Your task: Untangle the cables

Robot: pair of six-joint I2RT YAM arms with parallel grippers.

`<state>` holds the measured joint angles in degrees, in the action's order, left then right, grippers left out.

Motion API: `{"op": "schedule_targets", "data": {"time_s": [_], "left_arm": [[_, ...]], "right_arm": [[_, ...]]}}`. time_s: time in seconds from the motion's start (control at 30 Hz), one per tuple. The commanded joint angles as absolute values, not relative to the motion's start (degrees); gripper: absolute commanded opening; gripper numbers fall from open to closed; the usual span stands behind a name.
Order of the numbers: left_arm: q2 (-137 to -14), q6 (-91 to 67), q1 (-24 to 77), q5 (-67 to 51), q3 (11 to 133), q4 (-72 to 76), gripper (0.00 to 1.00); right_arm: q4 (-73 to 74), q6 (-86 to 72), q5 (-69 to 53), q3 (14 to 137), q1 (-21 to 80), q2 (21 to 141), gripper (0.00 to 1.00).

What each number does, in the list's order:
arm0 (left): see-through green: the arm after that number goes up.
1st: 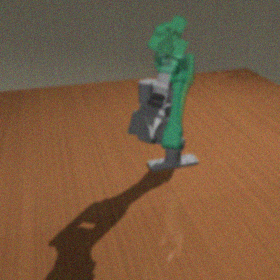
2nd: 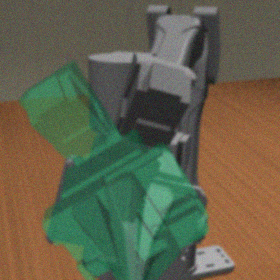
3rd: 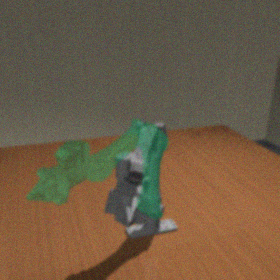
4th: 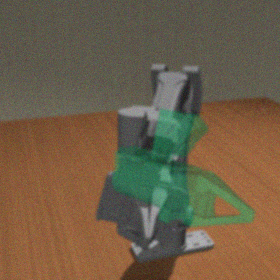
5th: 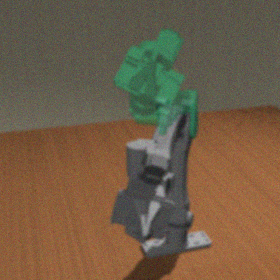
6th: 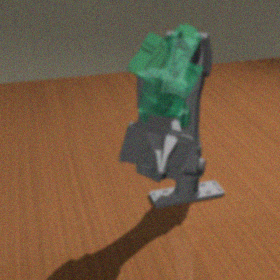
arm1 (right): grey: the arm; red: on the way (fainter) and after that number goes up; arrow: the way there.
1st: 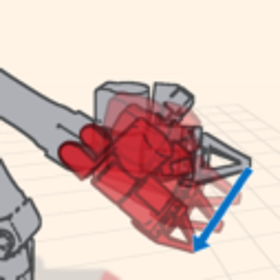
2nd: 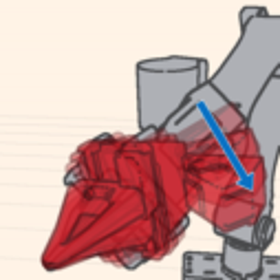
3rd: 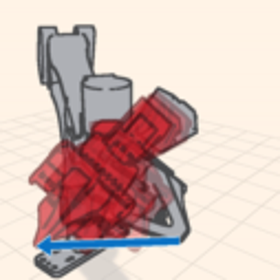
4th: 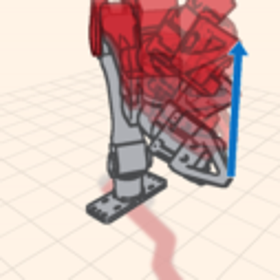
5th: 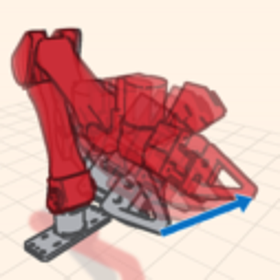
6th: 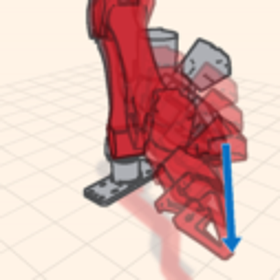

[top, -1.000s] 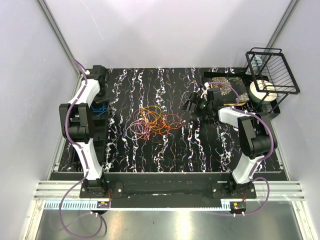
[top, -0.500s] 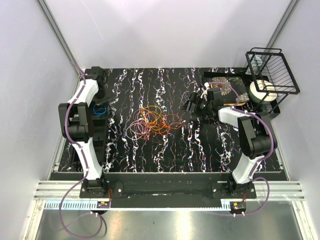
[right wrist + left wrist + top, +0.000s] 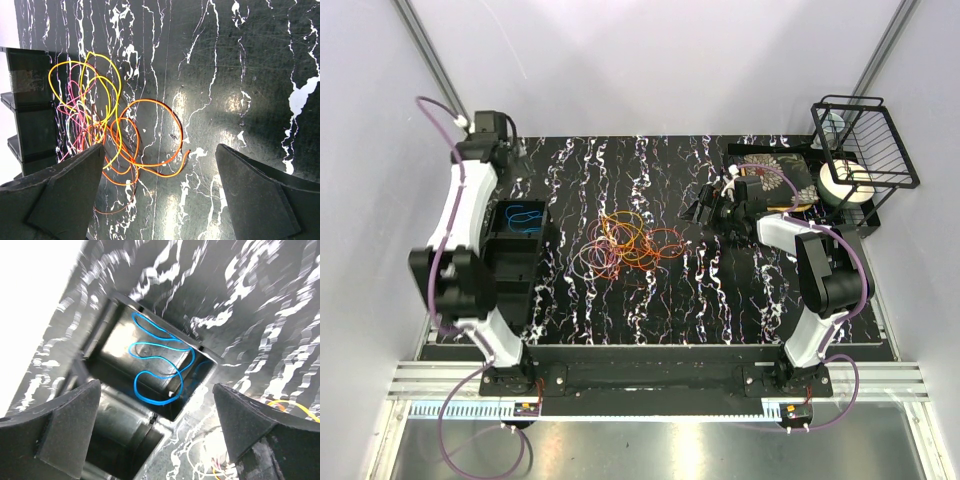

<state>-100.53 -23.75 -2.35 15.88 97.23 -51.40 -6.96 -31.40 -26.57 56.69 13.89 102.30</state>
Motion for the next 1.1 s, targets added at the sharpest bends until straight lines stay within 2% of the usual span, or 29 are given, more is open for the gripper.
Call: {"op": "schedule_targets", "data": {"time_s": [0.0,0.23,0.5,0.63,0.73,0.87,1.07], "left_arm": [[-90.54,-21.71,1.30,23.37,96.69,-50.80,0.99],[-75.69,-26.10,8.51,26.89,82.37,-49.22,0.99],[-64.18,-31.19,22.65,24.71,60.75,-43.16,0.92],[-61.27,-34.62,28.73,24.43,54.24,-41.31,0.89],[-59.51,-36.21,33.04,22.86,49.14,-36.84,0.79],[-59.32,-37.70,37.61,19.95,43.52,-28.59,0.75],[-63.97,-39.20,42.18,20.21,42.63,-22.16,0.70]], "right_arm": [[-7.56,-31.90,-28.04,58.89,14.24,102.92,0.98],[-7.73,-32.08,-28.30,59.06,14.24,103.71,0.98],[-7.39,-32.34,-28.39,59.24,14.24,104.06,0.99],[-7.47,-32.43,-28.30,59.06,14.33,103.62,0.99],[-6.86,-32.17,-27.42,59.06,14.24,103.54,0.99],[-6.68,-32.08,-26.72,59.24,14.24,103.97,1.00],[-6.42,-32.17,-26.81,59.68,14.24,105.11,1.00]]}}
